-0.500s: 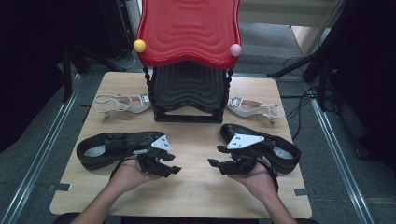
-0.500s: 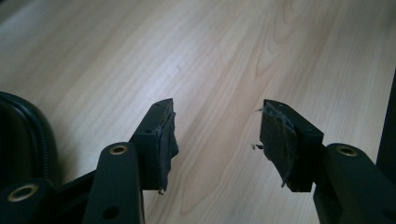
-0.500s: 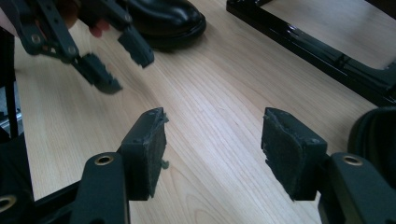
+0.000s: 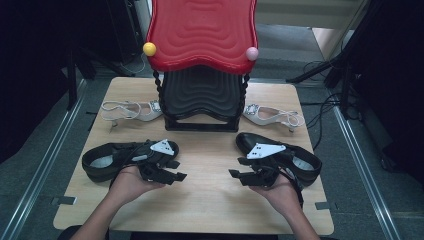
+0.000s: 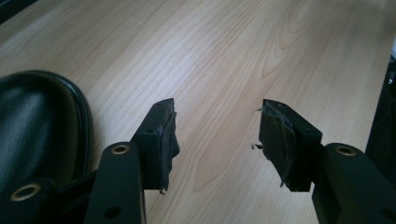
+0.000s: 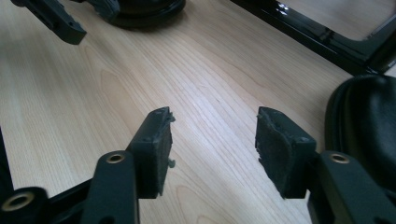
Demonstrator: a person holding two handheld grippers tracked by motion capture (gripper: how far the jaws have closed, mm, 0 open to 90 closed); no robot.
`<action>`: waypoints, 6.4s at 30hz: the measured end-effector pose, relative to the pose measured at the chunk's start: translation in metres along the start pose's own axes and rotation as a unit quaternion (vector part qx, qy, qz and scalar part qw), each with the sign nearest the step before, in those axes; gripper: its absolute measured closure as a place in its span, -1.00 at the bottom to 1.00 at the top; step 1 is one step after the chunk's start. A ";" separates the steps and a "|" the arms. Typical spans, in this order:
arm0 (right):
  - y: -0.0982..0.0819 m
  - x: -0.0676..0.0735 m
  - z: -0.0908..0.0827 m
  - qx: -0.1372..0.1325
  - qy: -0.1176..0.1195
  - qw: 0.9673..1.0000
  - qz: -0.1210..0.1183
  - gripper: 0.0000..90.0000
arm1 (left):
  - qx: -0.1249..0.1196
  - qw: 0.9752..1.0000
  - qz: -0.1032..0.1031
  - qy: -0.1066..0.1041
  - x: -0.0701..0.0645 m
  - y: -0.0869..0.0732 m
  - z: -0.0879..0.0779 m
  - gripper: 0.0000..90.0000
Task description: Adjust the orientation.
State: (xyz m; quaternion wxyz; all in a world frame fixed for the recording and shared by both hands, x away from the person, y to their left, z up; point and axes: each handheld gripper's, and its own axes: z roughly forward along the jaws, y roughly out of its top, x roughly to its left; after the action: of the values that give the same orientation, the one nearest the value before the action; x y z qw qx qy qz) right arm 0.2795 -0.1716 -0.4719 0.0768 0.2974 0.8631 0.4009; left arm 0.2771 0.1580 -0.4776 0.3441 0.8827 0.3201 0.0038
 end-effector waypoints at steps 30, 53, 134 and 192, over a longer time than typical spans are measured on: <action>0.009 -0.005 0.005 0.005 0.030 0.999 -0.012 0.02 | 0.006 1.000 -0.010 0.016 0.017 -0.022 -0.071 0.13; 0.016 -0.002 0.017 0.018 0.028 0.999 -0.041 0.01 | -0.024 0.994 -0.081 0.071 0.047 -0.068 -0.130 0.11; 0.010 -0.002 0.012 0.010 0.024 0.999 -0.033 0.05 | -0.010 0.996 -0.090 0.006 0.000 0.050 -0.004 0.82; 0.022 0.031 0.066 -0.008 0.038 0.999 -0.004 1.00 | -0.017 0.997 -0.064 0.035 0.075 -0.005 -0.035 1.00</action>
State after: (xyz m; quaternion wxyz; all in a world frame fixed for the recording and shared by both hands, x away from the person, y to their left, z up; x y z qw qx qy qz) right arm 0.2892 -0.0998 -0.4965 0.0479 0.2778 0.8632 0.4188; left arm 0.3261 0.2250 -0.4704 0.3468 0.8537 0.3881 0.0182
